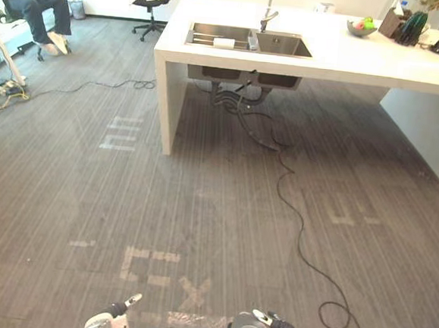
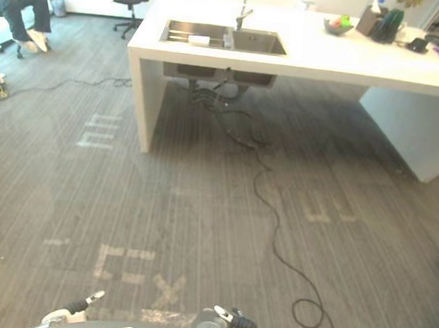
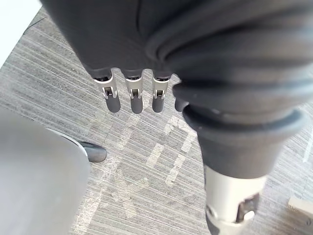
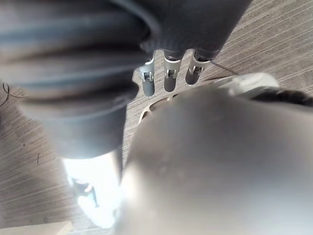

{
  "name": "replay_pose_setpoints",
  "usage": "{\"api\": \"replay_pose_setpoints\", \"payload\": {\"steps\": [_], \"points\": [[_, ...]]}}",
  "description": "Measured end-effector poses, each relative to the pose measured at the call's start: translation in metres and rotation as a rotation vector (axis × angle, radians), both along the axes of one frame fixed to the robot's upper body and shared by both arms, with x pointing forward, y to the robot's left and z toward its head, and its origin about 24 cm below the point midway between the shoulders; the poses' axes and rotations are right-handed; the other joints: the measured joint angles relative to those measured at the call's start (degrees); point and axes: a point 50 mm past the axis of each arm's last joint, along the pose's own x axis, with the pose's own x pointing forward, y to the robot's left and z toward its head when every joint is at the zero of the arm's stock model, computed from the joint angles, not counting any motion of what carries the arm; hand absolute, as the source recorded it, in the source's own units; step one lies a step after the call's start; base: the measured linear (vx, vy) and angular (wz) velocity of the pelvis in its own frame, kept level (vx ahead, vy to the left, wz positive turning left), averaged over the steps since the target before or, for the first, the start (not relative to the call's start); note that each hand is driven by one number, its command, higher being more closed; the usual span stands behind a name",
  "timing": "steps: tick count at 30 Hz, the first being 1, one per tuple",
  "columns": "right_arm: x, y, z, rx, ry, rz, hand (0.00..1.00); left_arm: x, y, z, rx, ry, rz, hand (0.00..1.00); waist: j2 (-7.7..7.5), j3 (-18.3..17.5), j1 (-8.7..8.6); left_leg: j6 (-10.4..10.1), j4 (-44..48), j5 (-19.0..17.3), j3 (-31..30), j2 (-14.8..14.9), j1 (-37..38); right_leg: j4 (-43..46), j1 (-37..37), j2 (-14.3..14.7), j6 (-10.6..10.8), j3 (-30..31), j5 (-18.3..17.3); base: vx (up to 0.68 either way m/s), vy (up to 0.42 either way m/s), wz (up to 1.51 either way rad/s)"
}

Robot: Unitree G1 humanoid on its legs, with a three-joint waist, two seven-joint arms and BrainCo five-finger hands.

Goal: Walk over to the sink, pick up the cup, carry it to the dishwasher, place the cup inside the dishwasher, then close the dishwasher door

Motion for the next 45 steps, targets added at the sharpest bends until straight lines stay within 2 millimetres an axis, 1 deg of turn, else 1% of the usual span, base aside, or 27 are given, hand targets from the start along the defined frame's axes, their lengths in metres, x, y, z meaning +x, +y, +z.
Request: {"api": "replay_pose_setpoints", "payload": {"steps": [3, 7, 10, 11, 12, 13, 14, 15, 16, 18, 20, 22, 24, 25, 27, 28, 31, 33, 34, 36, 37, 38, 39, 40, 41, 43, 45], "points": [[-0.008, -0.001, -0.001, 0.014, -0.012, -0.088, 0.00, 0.009, 0.000, 0.002, -0.002, -0.021, 0.035, 0.00, 0.58, 1.41, 0.04, -0.92, 0.24, -0.82, -2.35, 2.75, -0.20, -8.29, -4.14, 1.56, -0.12, -0.75, 0.02, 0.20, -0.110, 0.32], [-0.023, -0.004, -0.001, -0.001, -0.004, -0.127, 0.00, 0.017, -0.005, 0.003, -0.017, -0.039, 0.081, 0.00, 2.10, 3.62, 1.01, -4.14, 13.16, -11.13, -4.03, 8.15, -1.47, -20.75, -6.63, 4.20, 0.98, 3.87, 8.86, 0.28, -0.193, 0.25], [-0.041, 0.002, -0.003, 0.010, 0.023, -0.145, 0.00, 0.021, -0.004, 0.005, 0.015, -0.050, 0.038, 0.00, 1.33, 3.32, 1.33, -6.91, 23.07, -21.15, -5.70, 8.56, -1.18, -15.12, -8.38, 2.24, -1.65, 6.63, 7.88, 0.44, -0.391, 0.26], [-0.044, 0.001, -0.003, 0.010, 0.027, -0.153, 0.00, 0.020, -0.005, 0.005, 0.016, -0.049, 0.046, 0.00, 1.51, 3.07, 1.28, -7.61, 23.99, -22.73, -5.84, 8.98, -0.99, -12.58, -9.30, 2.12, -1.14, 6.89, 9.27, 0.54, -0.444, 0.24], [-0.050, -0.006, -0.001, -0.002, 0.032, -0.176, 0.00, 0.015, -0.012, 0.003, 0.007, -0.039, 0.049, 0.00, 2.66, 1.92, 0.59, -9.51, 24.03, -24.72, -5.84, 11.38, 0.19, -5.84, -11.38, 3.17, -0.53, 5.95, 7.30, 0.59, -0.403, 0.15], [-0.056, -0.015, 0.000, -0.026, 0.048, -0.184, 0.00, 0.006, -0.020, 0.000, -0.007, -0.018, 0.047, 0.00, 5.37, 0.35, 0.16, -9.89, 26.08, -24.81, -5.68, 13.80, 0.41, -2.06, -12.65, 5.11, -1.82, 4.46, 2.59, 0.62, -0.387, 0.15], [-0.057, -0.017, 0.000, -0.030, 0.055, -0.186, 0.00, 0.007, -0.023, 0.000, -0.012, -0.025, 0.056, 0.00, 6.12, -0.05, -0.19, -9.43, 29.62, -24.13, -5.57, 14.68, -1.20, -0.83, -12.64, 5.67, -2.47, 3.96, 0.73, 0.63, -0.380, 0.11], [-0.061, -0.020, 0.000, -0.033, 0.073, -0.196, 0.00, 0.007, -0.030, 0.000, -0.022, -0.029, 0.060, 0.00, 6.61, -0.37, -0.64, -9.43, 38.01, -20.42, -6.60, 16.30, -4.56, -0.73, -10.84, 7.14, -3.23, 3.02, -1.19, 0.63, -0.388, 0.08], [-0.065, -0.023, 0.000, -0.040, 0.087, -0.201, 0.00, 0.005, -0.030, 0.000, -0.021, -0.030, 0.074, 0.00, 7.44, -0.79, -0.81, -9.94, 48.86, -13.00, -8.25, 17.58, -8.91, -2.97, -7.15, 8.84, -4.20, 2.40, -2.72, 0.63, -0.383, 0.06], [-0.064, -0.025, 0.000, -0.057, 0.090, -0.168, 0.00, 0.005, -0.027, 0.001, -0.008, -0.050, 0.112, 0.00, 7.80, -0.76, -1.11, -10.23, 67.59, -10.13, -7.85, 19.73, -16.75, -9.54, 1.07, 11.99, -5.32, 1.86, -3.05, 0.63, -0.320, -0.01], [-0.063, -0.021, -0.002, -0.043, 0.104, -0.133, 0.00, 0.016, -0.016, 0.006, 0.046, -0.105, 0.107, 0.00, 5.73, 0.02, -0.01, -9.63, 75.46, -11.41, -5.02, 18.69, -22.10, -17.06, 10.08, 13.06, -6.23, 2.02, -2.14, 0.66, -0.262, -0.15], [-0.048, -0.017, -0.002, -0.015, 0.071, -0.110, 0.00, 0.034, -0.008, 0.015, 0.131, -0.194, 0.040, 0.00, 3.46, 0.83, 1.72, -8.54, 69.69, -14.55, 1.49, 15.21, -28.70, -23.53, 17.25, 13.01, -6.33, 4.04, -1.46, 0.50, -0.136, -0.44], [-0.031, -0.015, -0.001, 0.001, 0.022, -0.120, 0.00, 0.045, -0.008, 0.021, 0.160, -0.242, -0.003, 0.00, 2.87, 1.86, 1.90, -6.15, 59.78, -15.56, 5.78, 12.95, -31.78, -25.63, 20.39, 12.40, -6.25, 5.29, -1.43, 0.64, -0.031, -0.53], [-0.017, -0.011, 0.001, 0.022, -0.026, -0.123, 0.00, 0.056, -0.009, 0.026, 0.189, -0.290, -0.046, 0.00, 2.33, 2.98, 1.82, -4.90, 44.11, -12.53, 9.06, 9.99, -32.97, -26.32, 22.96, 11.28, -6.06, 5.97, -1.55, 0.80, 0.056, -0.56], [-0.013, -0.013, 0.003, 0.029, -0.053, -0.128, 0.00, 0.063, -0.016, 0.032, 0.214, -0.332, -0.089, 0.00, 4.11, 3.21, 2.12, -5.96, 21.54, -3.03, 8.63, 8.40, -31.08, -26.22, 24.64, 12.34, -5.38, 8.22, -2.11, 0.60, 0.120, -0.58], [-0.011, -0.019, 0.005, 0.009, -0.064, -0.111, 0.00, 0.071, -0.024, 0.038, 0.239, -0.387, -0.126, 0.00, 5.66, 3.70, 2.53, -3.32, 18.97, 5.98, 8.31, 8.90, -30.09, -26.78, 27.23, 13.15, -5.94, 11.28, -4.04, 0.50, 0.208, -0.44], [-0.005, -0.009, 0.004, 0.030, -0.069, -0.071, 0.00, 0.111, -0.032, 0.070, 0.323, -0.578, -0.152, 0.00, 3.49, 4.29, 1.90, -0.36, 24.99, 4.44, 8.41, 6.64, -33.45, -25.84, 26.85, 11.27, -6.55, 14.32, -3.30, 0.35, 0.190, 0.10], [-0.010, -0.004, 0.001, 0.041, -0.031, -0.055, 0.00, 0.139, -0.043, 0.109, 0.378, -0.783, -0.200, 0.00, 1.89, 4.30, 1.67, 1.15, 23.18, 3.37, 7.34, 2.08, -31.70, -17.63, 24.00, 7.78, -5.97, 14.90, -2.39, 0.41, 0.254, 0.40], [-0.013, -0.004, 0.000, 0.048, -0.019, -0.070, 0.00, 0.144, -0.045, 0.119, 0.390, -0.829, -0.207, 0.00, 1.63, 4.09, 1.82, 1.61, 22.29, 3.06, 7.48, 1.00, -30.70, -15.07, 23.27, 6.92, -4.94, 14.87, -1.82, 0.47, 0.207, 0.26], [-0.025, -0.004, -0.003, 0.064, 0.021, -0.110, 0.00, 0.159, -0.047, 0.162, 0.432, -1.029, -0.211, 0.00, 1.57, 3.41, 1.85, 3.28, 21.35, 1.71, 7.51, -1.66, -27.41, -3.35, 19.41, 4.65, 2.71, 14.82, 3.75, 0.46, 0.148, 0.21], [-0.028, -0.003, -0.004, 0.066, 0.018, -0.168, 0.00, 0.164, -0.045, 0.189, 0.483, -1.147, -0.240, 0.00, 1.03, 2.75, 1.78, 3.83, 20.32, 0.01, 7.51, -2.94, -25.19, 4.92, 15.47, 3.42, 6.79, 14.70, 10.43, 0.36, 0.093, 0.07], [-0.029, -0.003, -0.004, 0.068, 0.017, -0.189, 0.00, 0.166, -0.046, 0.203, 0.505, -1.210, -0.256, 0.00, 0.70, 2.34, 1.84, 4.03, 18.97, -0.59, 7.36, -3.68, -23.73, 9.26, 13.12, 2.61, 7.34, 14.57, 15.02, 0.45, 0.124, -0.07], [-0.029, -0.003, -0.004, 0.072, 0.000, -0.232, 0.00, 0.166, -0.045, 0.235, 0.568, -1.342, -0.275, 0.00, 0.04, 1.90, 2.10, 3.63, 15.93, -0.48, 7.21, -4.66, -20.62, 20.02, 7.08, 0.83, 5.42, 13.81, 15.52, 0.42, 0.121, -0.14], [-0.032, -0.004, -0.004, 0.077, -0.008, -0.261, 0.00, 0.166, -0.049, 0.260, 0.642, -1.447, -0.289, 0.00, 0.11, 1.89, 2.05, 2.98, 13.42, -0.89, 6.88, -4.92, -17.03, 26.27, 2.07, 0.36, 1.85, 11.77, 11.67, 0.49, 0.130, -0.11], [-0.035, -0.003, -0.004, 0.079, -0.004, -0.273, 0.00, 0.166, -0.053, 0.269, 0.668, -1.488, -0.298, 0.00, 0.33, 1.77, 1.96, 2.67, 12.38, -1.19, 6.46, -4.87, -15.26, 27.53, 0.03, 0.36, 0.52, 10.34, 9.41, 0.50, 0.089, 0.08], [-0.057, 0.000, -0.006, 0.079, 0.034, -0.293, 0.00, 0.165, -0.077, 0.293, 0.758, -1.625, -0.375, 0.00, 0.85, 0.97, 1.36, 1.27, 9.55, -2.76, 4.66, -4.10, -8.79, 23.26, -6.14, 0.79, -1.76, 4.60, 1.51, 0.49, 0.021, 0.28], [-0.075, 0.005, -0.007, 0.087, 0.071, -0.306, 0.00, 0.165, -0.093, 0.308, 0.810, -1.725, -0.429, 0.00, 1.26, -0.14, 0.14, 0.25, 9.81, -4.05, 2.58, -2.91, -6.27, 11.34, -9.57, 1.13, -2.21, 1.57, -1.18, 0.43, -0.058, 0.52]]}}
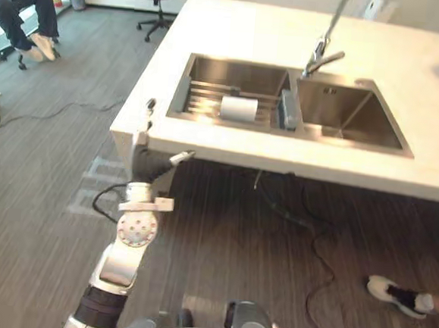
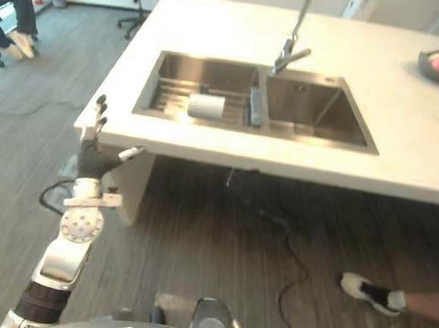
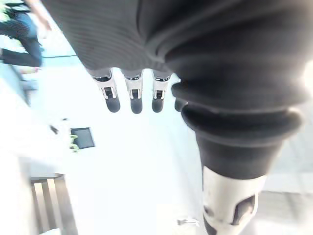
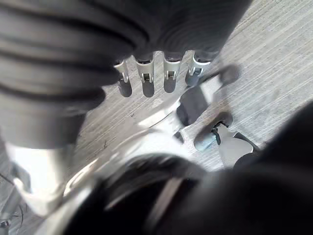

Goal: Walk over to the sink, pick up the cup, carry it to the dishwasher, place the cup inside the dishwasher, then close the dishwasher door

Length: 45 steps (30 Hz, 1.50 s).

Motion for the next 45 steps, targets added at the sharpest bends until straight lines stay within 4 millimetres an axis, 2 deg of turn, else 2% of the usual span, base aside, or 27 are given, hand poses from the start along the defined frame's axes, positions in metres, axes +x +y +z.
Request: {"api": "replay_pose_setpoints", "payload": {"steps": [1, 3, 4, 5, 6, 7, 8, 9, 10, 11, 12, 13, 14, 15, 16, 17, 18, 19, 20, 21, 23, 25, 33, 41, 45], "points": [[-0.010, 0.008, -0.002, 0.015, 0.031, 0.018, 0.00, 0.001, -0.007, 0.011, 0.046, -0.059, -0.021, 0.00, 0.02, -0.18, -0.87, -0.38, 0.72, -1.49, -1.58, 1.29, 1.69, -10.85, -0.19, 1.45, -0.24, 0.67, 0.62, 0.49, -0.105, 0.64], [-0.024, 0.016, -0.002, 0.040, 0.064, 0.033, 0.00, 0.000, -0.012, 0.024, 0.096, -0.122, -0.048, 0.00, 0.46, -0.18, -1.86, -1.64, 2.64, -4.39, -3.00, 2.95, 3.22, -21.53, -0.07, 3.33, -0.37, 3.91, 4.10, 0.52, -0.149, 0.55], [-0.036, 0.025, -0.003, 0.067, 0.114, 0.067, 0.00, -0.004, -0.013, 0.032, 0.124, -0.165, -0.058, 0.00, -0.01, -0.95, -1.87, -2.78, 4.46, -7.75, -3.51, 4.14, 5.20, -25.51, -0.23, 3.97, -0.17, 6.11, 7.96, 0.47, -0.175, 0.42], [-0.041, 0.028, -0.003, 0.078, 0.130, 0.086, 0.00, -0.006, -0.015, 0.034, 0.132, -0.174, -0.066, 0.00, -0.23, -1.63, -1.83, -2.90, 5.27, -9.25, -3.47, 4.43, 5.78, -26.09, -0.37, 3.89, -0.29, 6.65, 9.35, 0.50, -0.228, 0.29], [-0.051, 0.034, -0.003, 0.100, 0.169, 0.130, 0.00, -0.008, -0.016, 0.036, 0.149, -0.186, -0.075, 0.00, -1.03, -3.46, -1.48, -3.85, 6.90, -12.18, -3.77, 4.59, 6.92, -26.45, -0.36, 3.38, -0.81, 6.90, 11.71, 0.54, -0.279, 0.14], [-0.055, 0.038, -0.004, 0.126, 0.199, 0.171, 0.00, -0.011, -0.019, 0.036, 0.179, -0.190, -0.095, 0.00, -0.01, -4.85, -1.44, -5.24, 8.45, -15.24, -4.20, 5.92, 7.92, -24.02, -0.54, 3.64, 0.42, 6.36, 13.58, 0.55, -0.293, 0.09], [-0.055, 0.035, -0.004, 0.131, 0.203, 0.196, 0.00, -0.013, -0.023, 0.034, 0.191, -0.183, -0.112, 0.00, 1.82, -5.44, -1.59, -6.19, 9.16, -16.09, -4.17, 7.65, 8.14, -22.96, -0.41, 4.93, -0.18, 5.59, 12.30, 0.55, -0.297, 0.16], [-0.059, 0.030, -0.002, 0.157, 0.210, 0.211, 0.00, -0.015, -0.033, 0.031, 0.228, -0.168, -0.173, 0.00, 3.19, -7.02, -1.95, -7.32, 11.06, -15.87, -3.37, 9.59, 7.70, -21.70, -0.13, 5.90, -0.87, 4.24, 9.81, 0.61, -0.340, 0.26], [-0.060, 0.023, -0.002, 0.158, 0.232, 0.243, 0.00, -0.017, -0.041, 0.028, 0.256, -0.146, -0.228, 0.00, 4.51, -7.38, -2.50, -9.07, 14.56, -14.67, -3.11, 10.86, 6.25, -21.76, 0.84, 6.29, -1.57, 3.13, 8.42, 0.59, -0.332, 0.31], [-0.058, 0.021, -0.002, 0.159, 0.242, 0.263, 0.00, -0.017, -0.044, 0.027, 0.270, -0.131, -0.251, 0.00, 5.32, -7.26, -2.74, -9.87, 18.47, -13.37, -3.09, 11.64, 4.64, -22.90, 2.17, 6.73, -2.12, 2.75, 8.06, 0.46, -0.269, 0.22], [-0.058, 0.021, -0.002, 0.159, 0.249, 0.275, 0.00, -0.017, -0.045, 0.026, 0.280, -0.118, -0.260, 0.00, 5.36, -7.14, -2.82, -10.27, 22.10, -12.12, -3.17, 12.11, 3.12, -24.28, 3.52, 6.88, -2.30, 2.47, 7.95, 0.34, -0.196, 0.26], [-0.060, 0.021, -0.002, 0.169, 0.264, 0.272, 0.00, -0.015, -0.046, 0.026, 0.299, -0.097, -0.272, 0.00, 5.23, -6.87, -2.93, -10.26, 29.57, -11.75, -2.03, 14.07, -0.01, -28.07, 7.59, 7.33, -2.73, 1.68, 8.33, 0.38, -0.226, 0.31], [-0.067, 0.023, -0.002, 0.181, 0.290, 0.260, 0.00, -0.013, -0.046, 0.026, 0.312, -0.088, -0.281, 0.00, 4.99, -6.67, -2.58, -10.10, 33.17, -12.78, 0.56, 16.55, -1.43, -31.95, 12.13, 7.68, -2.97, 1.45, 9.17, 0.34, -0.205, 0.30], [-0.070, 0.022, -0.001, 0.185, 0.301, 0.256, 0.00, -0.013, -0.046, 0.027, 0.318, -0.086, -0.289, 0.00, 4.79, -6.59, -2.39, -9.78, 33.40, -13.10, 1.95, 17.66, -1.92, -33.60, 13.97, 7.66, -2.92, 1.23, 9.40, 0.24, -0.157, 0.13], [-0.073, 0.018, -0.001, 0.179, 0.319, 0.253, 0.00, -0.014, -0.049, 0.029, 0.338, -0.096, -0.311, 0.00, 4.80, -6.62, -1.91, -8.94, 30.36, -13.17, 4.16, 19.29, -2.68, -36.14, 16.07, 7.55, -2.75, 1.01, 9.69, 0.13, -0.094, 0.03], [-0.074, 0.013, 0.000, 0.169, 0.322, 0.254, 0.00, -0.015, -0.052, 0.031, 0.349, -0.104, -0.329, 0.00, 5.01, -6.70, -1.81, -8.44, 26.73, -12.60, 4.90, 19.65, -3.27, -36.91, 16.52, 7.57, -2.52, 0.95, 9.87, 0.13, -0.077, 0.03], [-0.071, 0.004, 0.001, 0.147, 0.318, 0.256, 0.00, -0.017, -0.059, 0.037, 0.376, -0.135, -0.376, 0.00, 5.75, -6.72, -2.16, -7.90, 16.49, -6.00, 5.07, 19.55, -4.45, -37.75, 16.47, 7.91, -2.00, 0.47, 10.07, 0.10, 0.002, 0.12], [-0.068, -0.003, 0.002, 0.133, 0.310, 0.251, 0.00, -0.019, -0.066, 0.044, 0.406, -0.166, -0.416, 0.00, 6.57, -6.76, -2.73, -9.98, 10.67, -2.04, 4.26, 19.50, -5.90, -38.29, 16.01, 8.50, -1.39, 0.37, 9.94, 0.11, 0.071, 0.05], [-0.064, -0.006, 0.002, 0.129, 0.305, 0.239, 0.00, -0.021, -0.069, 0.048, 0.450, -0.182, -0.454, 0.00, 6.30, -6.92, -3.16, -11.83, 6.41, -1.21, 4.25, 18.72, -4.70, -38.52, 15.25, 8.27, -0.69, 1.07, 10.21, 0.11, 0.112, 0.00], [-0.063, -0.006, 0.002, 0.128, 0.298, 0.226, 0.00, -0.020, -0.072, 0.048, 0.503, -0.179, -0.481, 0.00, 5.32, -6.84, -3.50, -11.43, 2.38, 0.63, 4.59, 17.35, -3.35, -38.66, 14.81, 7.44, -0.32, 1.50, 10.53, 0.07, 0.097, -0.09], [-0.061, -0.004, 0.001, 0.137, 0.283, 0.211, 0.00, -0.017, -0.073, 0.047, 0.552, -0.161, -0.495, 0.00, 4.73, -6.77, -4.40, -11.04, -0.98, 2.28, 4.68, 16.15, -2.78, -38.86, 14.15, 6.61, 0.23, 1.52, 10.88, 0.03, 0.065, 0.04], [-0.059, -0.002, 0.001, 0.152, 0.267, 0.196, 0.00, -0.004, -0.076, 0.041, 0.629, -0.103, -0.503, 0.00, 4.60, -6.48, -5.17, -10.37, -3.60, 3.63, 4.76, 14.71, -2.52, -39.23, 13.51, 5.79, 0.96, 1.56, 11.55, 0.03, 0.075, 0.07], [-0.046, 0.002, -0.001, 0.167, 0.237, 0.200, 0.00, 0.030, -0.073, 0.012, 0.805, 0.118, -0.496, 0.00, 3.39, -4.51, -7.74, -10.09, -6.25, 3.92, 7.86, 13.48, 0.90, -42.55, 15.63, 5.66, 1.68, 4.20, 13.67, 0.01, 0.040, -0.16], [-0.040, -0.003, 0.000, 0.153, 0.218, 0.197, 0.00, 0.054, -0.066, 0.007, 0.871, 0.220, -0.436, 0.00, 3.93, -3.89, -9.47, -9.74, -6.52, 3.22, 10.83, 13.24, 2.99, -44.68, 16.31, 5.73, 1.90, 6.75, 15.35, -0.01, 0.016, -0.19], [-0.035, -0.007, 0.000, 0.137, 0.200, 0.206, 0.00, 0.065, -0.055, -0.012, 0.910, 0.339, -0.412, 0.00, 4.18, -2.84, -10.77, -9.78, -7.52, 3.24, 11.74, 12.92, 4.99, -46.32, 18.09, 5.84, 1.94, 6.93, 16.05, -0.02, 0.002, -0.10]]}}
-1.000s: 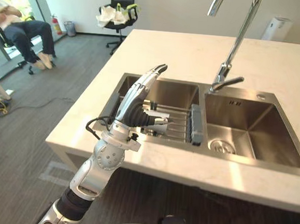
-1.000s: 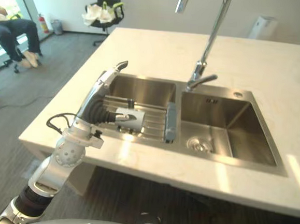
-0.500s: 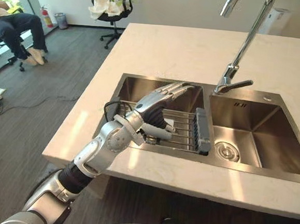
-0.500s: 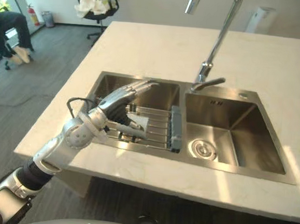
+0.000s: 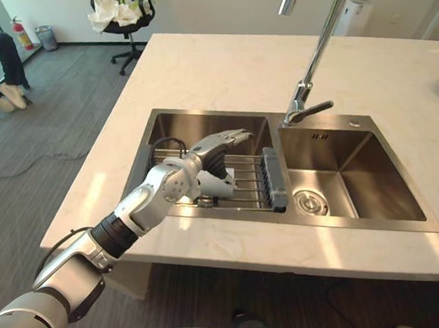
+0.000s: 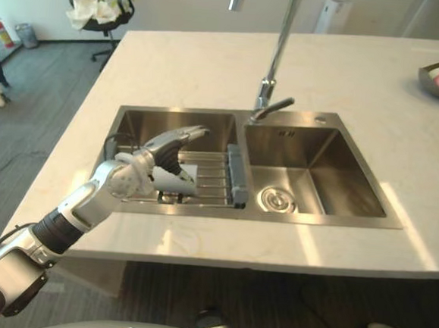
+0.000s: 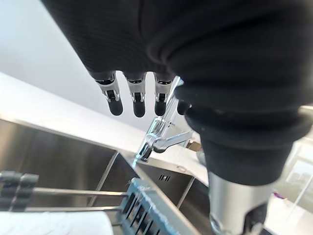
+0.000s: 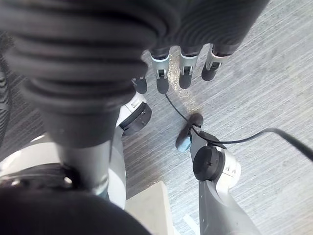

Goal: Walk over to the sink, pick up the cup, carry it to the dishwasher, place the cup inside the dishwasher, then close the dishwasher door

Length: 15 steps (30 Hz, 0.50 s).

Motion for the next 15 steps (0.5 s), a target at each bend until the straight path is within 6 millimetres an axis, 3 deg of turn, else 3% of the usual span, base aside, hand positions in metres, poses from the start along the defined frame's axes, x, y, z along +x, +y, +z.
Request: {"api": "replay_pose_setpoints", "payload": {"steps": [15], "points": [[0.004, -0.008, 0.002, -0.010, -0.031, -0.027, 0.00, 0.013, 0.030, -0.047, 0.161, 0.180, 0.206, 0.00, 0.84, 1.54, -2.02, -0.30, -0.71, -0.59, 2.46, -0.01, 1.33, -2.49, 0.78, 0.73, 0.14, 2.22, 1.08, 0.00, -0.015, -0.08]]}}
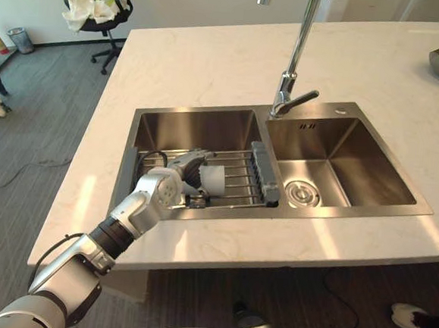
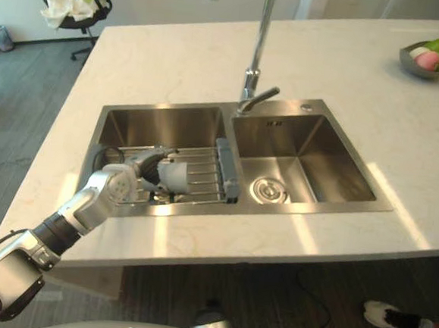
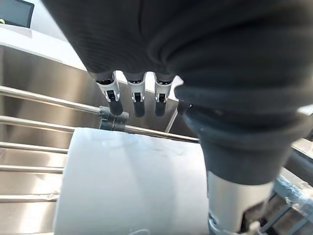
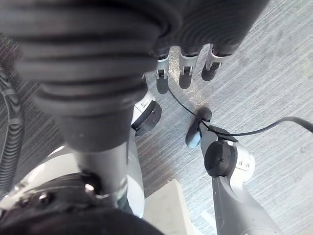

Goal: Walk over to the sink, pick up the cup, carry it to the dishwasher, place the cup inside the dishwasher, then close the dishwasher door

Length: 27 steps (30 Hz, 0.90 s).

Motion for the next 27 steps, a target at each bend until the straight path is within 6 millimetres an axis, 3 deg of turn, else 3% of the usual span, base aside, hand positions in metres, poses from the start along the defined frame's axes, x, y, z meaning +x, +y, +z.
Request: {"api": "replay_pose_setpoints", "payload": {"steps": [16, 27], "points": [[0.005, -0.004, 0.001, 0.007, -0.015, -0.030, 0.00, -0.004, -0.001, -0.021, 0.058, 0.041, 0.061, 0.00, 1.45, 0.54, -1.19, -0.18, 0.14, -0.62, 1.23, 0.05, -0.04, -1.48, 0.02, 0.22, 0.13, 0.89, 0.67, -0.03, -0.029, -0.04], [0.006, 0.004, -0.001, 0.014, 0.026, 0.018, 0.00, -0.003, 0.006, -0.037, 0.094, 0.024, 0.130, 0.00, 1.37, 0.59, -1.30, -0.19, 0.46, -1.02, 1.59, 0.11, -0.08, -1.75, 0.02, 0.43, 0.04, 1.52, 0.80, -0.03, -0.034, -0.02]]}}
